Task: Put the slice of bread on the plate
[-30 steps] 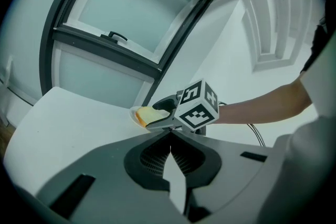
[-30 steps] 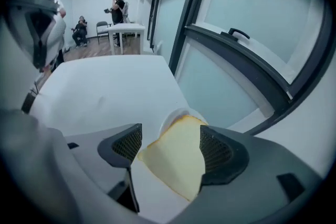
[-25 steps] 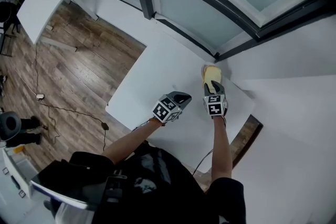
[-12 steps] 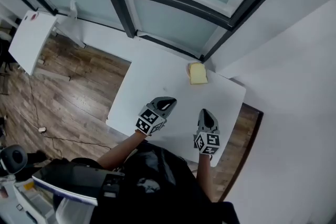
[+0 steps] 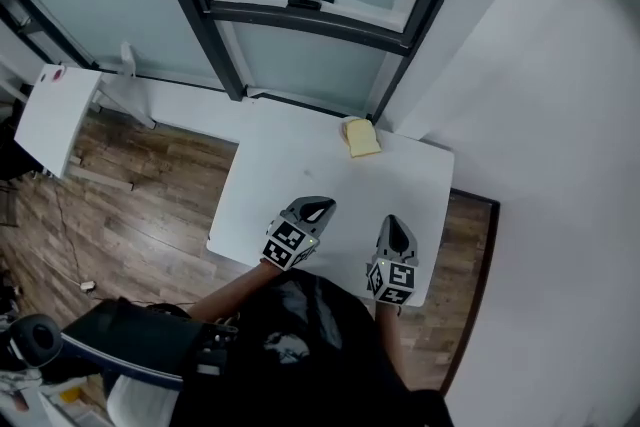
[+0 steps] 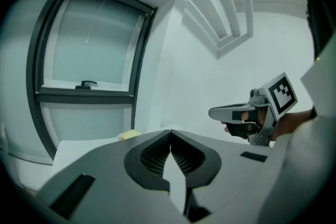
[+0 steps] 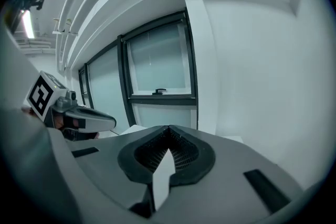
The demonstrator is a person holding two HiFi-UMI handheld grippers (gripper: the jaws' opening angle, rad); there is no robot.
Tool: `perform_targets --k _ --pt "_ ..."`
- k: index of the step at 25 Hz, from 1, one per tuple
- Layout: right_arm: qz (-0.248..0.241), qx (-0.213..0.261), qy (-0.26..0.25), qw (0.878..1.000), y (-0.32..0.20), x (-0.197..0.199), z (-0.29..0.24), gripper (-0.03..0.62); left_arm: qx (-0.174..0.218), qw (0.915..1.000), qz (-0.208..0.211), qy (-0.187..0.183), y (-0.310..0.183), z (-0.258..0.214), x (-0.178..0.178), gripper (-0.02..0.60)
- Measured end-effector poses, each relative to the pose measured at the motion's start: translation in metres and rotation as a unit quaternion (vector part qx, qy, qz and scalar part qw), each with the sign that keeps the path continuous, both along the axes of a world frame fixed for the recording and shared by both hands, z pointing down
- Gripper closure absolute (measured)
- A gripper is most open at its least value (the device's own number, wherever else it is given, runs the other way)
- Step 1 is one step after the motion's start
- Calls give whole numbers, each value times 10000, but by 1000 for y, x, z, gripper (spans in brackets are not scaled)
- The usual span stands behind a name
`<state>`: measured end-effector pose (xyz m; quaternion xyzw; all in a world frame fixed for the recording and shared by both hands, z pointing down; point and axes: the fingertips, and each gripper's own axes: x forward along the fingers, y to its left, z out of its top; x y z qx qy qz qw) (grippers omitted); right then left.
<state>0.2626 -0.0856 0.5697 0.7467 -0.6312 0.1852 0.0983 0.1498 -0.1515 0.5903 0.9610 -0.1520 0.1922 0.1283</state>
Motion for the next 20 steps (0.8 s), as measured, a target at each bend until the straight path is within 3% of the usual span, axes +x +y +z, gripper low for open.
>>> perform_targets --k 20 --pt "-271 179 8 9995 -3 -10 -7 586 1 9999 -56 157 -1 -9 -4 577"
